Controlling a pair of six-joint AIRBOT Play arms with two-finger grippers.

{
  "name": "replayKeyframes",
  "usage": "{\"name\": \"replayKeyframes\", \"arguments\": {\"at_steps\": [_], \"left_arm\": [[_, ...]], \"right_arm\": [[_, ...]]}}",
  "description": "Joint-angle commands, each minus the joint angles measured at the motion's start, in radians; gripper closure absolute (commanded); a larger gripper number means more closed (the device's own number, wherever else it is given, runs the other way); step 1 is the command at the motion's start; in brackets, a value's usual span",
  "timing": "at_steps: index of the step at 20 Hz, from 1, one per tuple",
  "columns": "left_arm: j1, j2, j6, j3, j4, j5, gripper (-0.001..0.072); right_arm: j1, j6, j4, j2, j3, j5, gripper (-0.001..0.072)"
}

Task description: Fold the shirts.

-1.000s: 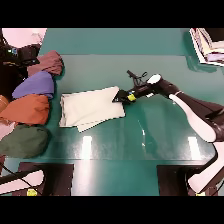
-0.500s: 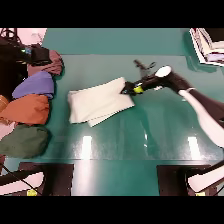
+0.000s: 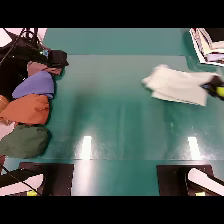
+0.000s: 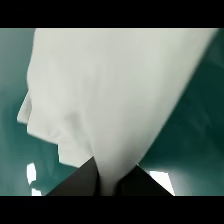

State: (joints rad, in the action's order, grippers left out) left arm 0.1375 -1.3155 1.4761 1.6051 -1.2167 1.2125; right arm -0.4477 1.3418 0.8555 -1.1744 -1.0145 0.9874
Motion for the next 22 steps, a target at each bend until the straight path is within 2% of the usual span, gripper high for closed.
{"name": "replayKeyframes", "arguments": {"at_steps": [1,4,7,8,9,10,12,13,16,19,21,22], "left_arm": [[0.008,0.000,0.018,0.000,0.009,-0.003,0.0682],[0.008,0.000,0.017,0.000,0.009,-0.008,0.0682],[0.008,0.000,0.016,0.000,0.008,-0.008,0.0682],[0.008,0.000,0.016,0.000,0.008,-0.007,0.0682],[0.008,0.000,0.011,0.000,0.007,-0.006,0.0682],[0.008,0.000,0.008,0.000,0.005,-0.006,0.0682],[0.008,0.000,0.008,0.000,-0.001,0.000,0.0681],[0.008,0.000,0.008,0.000,-0.001,0.003,0.0681],[0.008,0.000,0.008,0.000,-0.001,0.000,0.0681],[0.008,0.000,0.009,0.000,0.000,-0.002,0.0681],[0.008,0.000,0.009,0.000,0.001,-0.001,0.0681],[0.008,0.000,0.009,0.000,0.001,-0.001,0.0681]], "right_arm": [[-0.312,0.021,0.037,0.146,0.140,-0.043,0.0694],[-0.433,0.021,0.039,0.196,0.234,-0.044,0.0694],[-0.446,0.018,0.074,0.218,0.261,-0.029,0.0693],[-0.447,0.018,0.125,0.227,0.248,-0.010,0.0657],[-0.447,0.018,0.193,0.229,0.224,0.011,0.0372],[-0.447,0.018,0.280,0.227,0.186,0.055,0.0127],[-0.447,0.022,0.399,0.228,0.090,0.150,0.0119],[-0.447,0.022,0.390,0.229,0.045,0.179,0.0121],[-0.367,0.021,0.197,0.229,-0.061,0.250,0.0122],[-0.153,0.022,0.032,0.229,-0.097,0.271,0.0123],[0.036,0.022,0.004,0.227,-0.095,0.266,0.0125],[0.138,0.021,0.013,0.227,-0.095,0.258,0.0157]]}}
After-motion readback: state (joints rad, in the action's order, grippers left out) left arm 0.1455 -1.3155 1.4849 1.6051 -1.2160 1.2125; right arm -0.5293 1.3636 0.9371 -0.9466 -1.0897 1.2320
